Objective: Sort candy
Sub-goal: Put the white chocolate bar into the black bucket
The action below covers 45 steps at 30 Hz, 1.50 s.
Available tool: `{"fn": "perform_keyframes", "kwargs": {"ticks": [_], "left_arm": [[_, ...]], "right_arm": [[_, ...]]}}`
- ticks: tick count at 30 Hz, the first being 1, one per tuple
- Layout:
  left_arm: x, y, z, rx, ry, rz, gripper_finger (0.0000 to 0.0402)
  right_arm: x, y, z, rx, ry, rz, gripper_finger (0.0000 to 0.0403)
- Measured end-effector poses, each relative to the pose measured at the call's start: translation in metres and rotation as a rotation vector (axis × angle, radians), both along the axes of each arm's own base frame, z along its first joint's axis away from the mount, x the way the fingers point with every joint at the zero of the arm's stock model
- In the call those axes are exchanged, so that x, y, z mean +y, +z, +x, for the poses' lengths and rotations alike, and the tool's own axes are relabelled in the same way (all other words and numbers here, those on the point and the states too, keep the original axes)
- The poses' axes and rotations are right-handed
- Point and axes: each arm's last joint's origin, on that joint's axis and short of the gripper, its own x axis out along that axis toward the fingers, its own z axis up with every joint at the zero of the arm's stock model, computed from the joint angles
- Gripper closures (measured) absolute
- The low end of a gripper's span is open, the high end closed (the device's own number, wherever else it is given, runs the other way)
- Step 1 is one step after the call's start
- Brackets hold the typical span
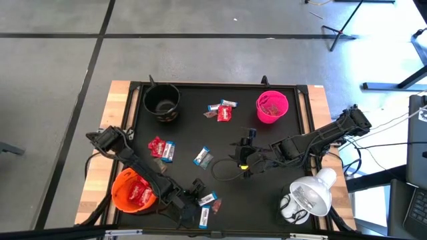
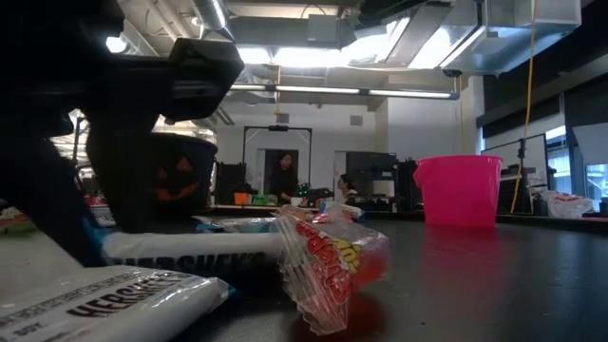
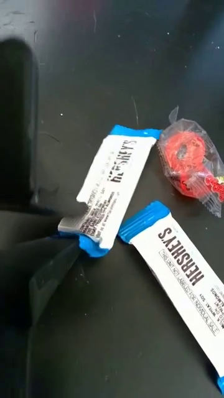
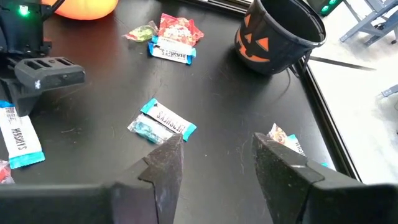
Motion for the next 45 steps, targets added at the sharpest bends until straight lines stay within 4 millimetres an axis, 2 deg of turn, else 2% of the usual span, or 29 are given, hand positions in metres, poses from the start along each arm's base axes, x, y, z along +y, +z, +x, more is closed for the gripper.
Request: {"fn": "perform_keyframes", "kwargs": {"ticks": [3, 6, 8, 14, 18, 22, 27, 31, 34, 38, 45], "left_arm": [[0.000, 0.001, 0.000, -0.004, 0.006, 0.002, 0.0394], [0.001, 0.004, 0.001, -0.016, 0.028, 0.039, 0.0396], [0.001, 0.014, 0.003, -0.024, 0.033, 0.057, 0.0399], [0.010, 0.075, -0.004, -0.049, 0.109, 0.155, 0.0401], [0.031, 0.127, -0.023, -0.085, 0.242, 0.218, 0.0401], [0.068, 0.172, -0.052, -0.122, 0.412, 0.211, 0.0401], [0.140, 0.223, -0.094, -0.193, 0.700, 0.168, 0.0401], [0.197, 0.247, -0.121, -0.219, 0.923, 0.079, 0.0401], [0.230, 0.256, -0.136, -0.233, 1.075, 0.011, 0.0401], [0.265, 0.257, -0.145, -0.186, 1.226, -0.092, 0.0401], [0.307, 0.233, -0.145, 0.009, 1.285, -0.218, 0.0401]], "right_arm": [[0.000, 0.000, 0.000, 0.001, 0.000, 0.000, 0.0214], [0.000, 0.000, 0.000, 0.002, 0.000, -0.001, 0.0214], [0.000, 0.000, 0.000, 0.003, 0.000, -0.001, 0.0214], [0.000, 0.000, 0.000, 0.006, 0.000, -0.002, 0.0214], [0.000, 0.000, 0.000, 0.005, 0.000, -0.002, 0.0214], [0.000, 0.000, 0.000, 0.005, 0.001, -0.002, 0.0214], [0.000, 0.001, 0.000, -0.005, 0.005, -0.002, 0.0214], [0.000, 0.001, 0.001, -0.015, 0.005, 0.001, 0.0214], [0.001, 0.002, 0.001, -0.018, 0.007, 0.001, 0.0214], [0.001, 0.002, 0.002, -0.024, 0.011, -0.002, 0.0214], [0.001, 0.002, 0.002, -0.026, 0.012, -0.001, 0.0214]]}}
